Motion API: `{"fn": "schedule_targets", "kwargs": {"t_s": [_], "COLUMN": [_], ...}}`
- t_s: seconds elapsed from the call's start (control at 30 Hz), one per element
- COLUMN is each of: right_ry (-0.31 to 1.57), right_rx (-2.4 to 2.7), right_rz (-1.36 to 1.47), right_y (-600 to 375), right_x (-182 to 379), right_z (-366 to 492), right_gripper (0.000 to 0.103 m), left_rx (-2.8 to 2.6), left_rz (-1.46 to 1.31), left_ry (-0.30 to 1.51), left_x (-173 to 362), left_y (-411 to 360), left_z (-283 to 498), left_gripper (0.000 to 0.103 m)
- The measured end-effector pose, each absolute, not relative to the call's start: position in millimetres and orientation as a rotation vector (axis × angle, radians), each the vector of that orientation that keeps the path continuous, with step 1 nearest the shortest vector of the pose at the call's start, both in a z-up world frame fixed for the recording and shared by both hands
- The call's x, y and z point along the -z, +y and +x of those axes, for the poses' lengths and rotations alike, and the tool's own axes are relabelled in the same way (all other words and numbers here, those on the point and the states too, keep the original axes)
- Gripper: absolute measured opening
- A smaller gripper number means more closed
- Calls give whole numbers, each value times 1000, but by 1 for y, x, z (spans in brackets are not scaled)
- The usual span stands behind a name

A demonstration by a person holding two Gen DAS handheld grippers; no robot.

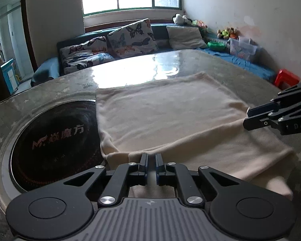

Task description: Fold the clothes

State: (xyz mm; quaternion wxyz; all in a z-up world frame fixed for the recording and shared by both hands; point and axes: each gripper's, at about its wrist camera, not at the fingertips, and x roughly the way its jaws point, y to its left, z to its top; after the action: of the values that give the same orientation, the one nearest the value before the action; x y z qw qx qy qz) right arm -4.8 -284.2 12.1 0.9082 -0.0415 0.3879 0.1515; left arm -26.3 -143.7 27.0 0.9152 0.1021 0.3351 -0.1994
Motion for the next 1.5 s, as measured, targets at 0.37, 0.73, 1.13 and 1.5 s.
{"fn": "schedule_targets", "kwargs": {"t_s": [0.37, 0.73, 1.13, 1.5], "right_ry": [813, 815, 784, 770], "right_rx": [-426, -433, -431, -501], "right_rz": [-198, -253, -324, -470], "right_y": [-261, -251, -262, -259], "right_x": [-19, -12, -34, -32], "right_z": [-37, -55, -72, -98], "right_gripper": [27, 29, 43, 61], "left_rx": [448, 417, 659, 670], "left_rz": [311, 378, 716, 566], "left_ry": [648, 604, 436, 454], "left_x": [-37, -39, -16, -17], "left_y": [-131, -118, -135, -146], "left_z": [-66, -90, -147, -117], "left_gripper": [41, 44, 52, 10]}}
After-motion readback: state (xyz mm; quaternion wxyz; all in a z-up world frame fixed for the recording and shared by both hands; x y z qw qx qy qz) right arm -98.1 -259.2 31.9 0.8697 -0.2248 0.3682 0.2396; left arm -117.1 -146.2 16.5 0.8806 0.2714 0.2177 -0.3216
